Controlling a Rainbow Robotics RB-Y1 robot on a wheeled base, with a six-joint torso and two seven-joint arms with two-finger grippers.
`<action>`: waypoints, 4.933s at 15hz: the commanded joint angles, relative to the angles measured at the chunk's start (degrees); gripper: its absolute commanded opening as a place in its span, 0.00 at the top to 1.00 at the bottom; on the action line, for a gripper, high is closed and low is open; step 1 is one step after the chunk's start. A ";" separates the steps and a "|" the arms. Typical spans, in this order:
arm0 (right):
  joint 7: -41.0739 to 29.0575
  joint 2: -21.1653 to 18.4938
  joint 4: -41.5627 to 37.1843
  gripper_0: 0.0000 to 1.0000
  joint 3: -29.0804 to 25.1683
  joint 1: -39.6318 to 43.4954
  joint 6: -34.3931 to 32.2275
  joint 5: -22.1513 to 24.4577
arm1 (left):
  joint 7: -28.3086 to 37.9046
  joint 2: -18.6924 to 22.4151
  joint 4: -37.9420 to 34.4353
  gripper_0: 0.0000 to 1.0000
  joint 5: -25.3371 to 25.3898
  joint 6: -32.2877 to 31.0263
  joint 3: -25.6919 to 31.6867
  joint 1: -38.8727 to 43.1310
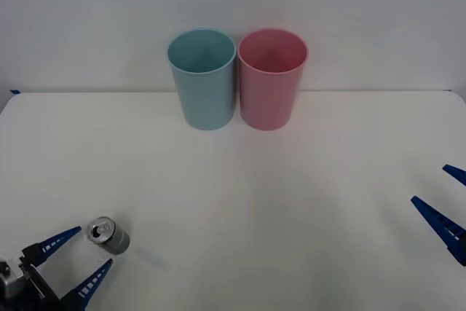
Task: Grasp the object on the table and drop it into the matching bin: aluminum can to the light blue bin, PET bottle to the pink bin.
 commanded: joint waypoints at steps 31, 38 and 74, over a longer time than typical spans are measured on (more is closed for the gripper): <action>0.00 0.00 0.00 0.00 0.00 0.00 0.00 0.00 | -1.14 -5.23 -0.82 1.00 -3.00 2.65 0.76 -4.92; 0.00 0.00 0.00 0.00 0.00 0.00 0.00 0.00 | 9.23 -5.06 -14.62 1.00 2.37 5.46 0.76 -1.14; 0.00 0.00 0.00 0.00 0.00 0.00 0.00 0.00 | 54.67 -2.42 -9.00 0.99 -28.83 28.13 -3.73 -50.54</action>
